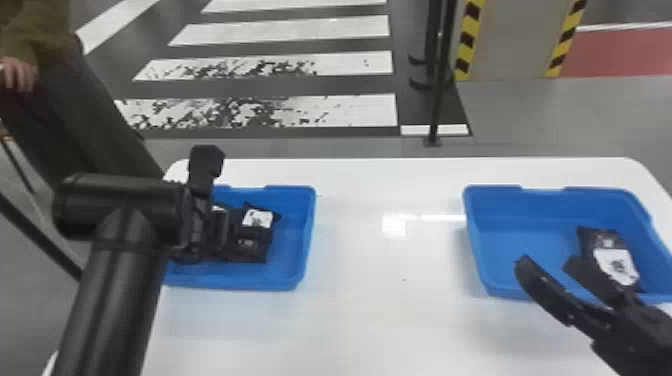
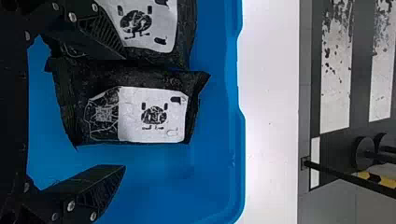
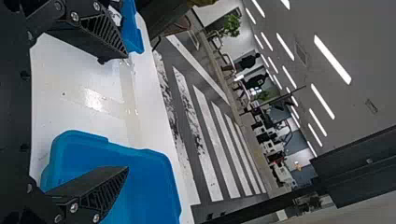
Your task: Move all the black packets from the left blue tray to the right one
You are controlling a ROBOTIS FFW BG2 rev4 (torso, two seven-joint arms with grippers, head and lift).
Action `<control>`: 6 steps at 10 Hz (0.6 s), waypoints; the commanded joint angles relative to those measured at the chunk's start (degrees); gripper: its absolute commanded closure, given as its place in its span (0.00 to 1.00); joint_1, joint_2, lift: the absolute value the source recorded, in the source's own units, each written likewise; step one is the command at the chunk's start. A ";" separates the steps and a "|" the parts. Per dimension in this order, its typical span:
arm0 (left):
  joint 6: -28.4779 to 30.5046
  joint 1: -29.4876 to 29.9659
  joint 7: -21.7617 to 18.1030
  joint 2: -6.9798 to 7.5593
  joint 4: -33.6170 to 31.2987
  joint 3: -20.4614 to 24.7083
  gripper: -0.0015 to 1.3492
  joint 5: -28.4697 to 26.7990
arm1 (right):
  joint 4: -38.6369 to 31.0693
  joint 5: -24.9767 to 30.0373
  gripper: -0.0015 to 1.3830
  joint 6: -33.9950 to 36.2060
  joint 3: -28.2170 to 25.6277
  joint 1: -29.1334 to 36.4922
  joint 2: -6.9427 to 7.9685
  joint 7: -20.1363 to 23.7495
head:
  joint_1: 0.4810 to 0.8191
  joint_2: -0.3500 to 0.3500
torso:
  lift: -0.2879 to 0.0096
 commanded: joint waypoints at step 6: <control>-6.15 0.16 -2.03 -0.44 6.11 1.95 0.85 0.87 | 0.79 -1.83 0.13 0.28 0.00 0.16 0.00 0.41 | 0.63 0.68 | 0.50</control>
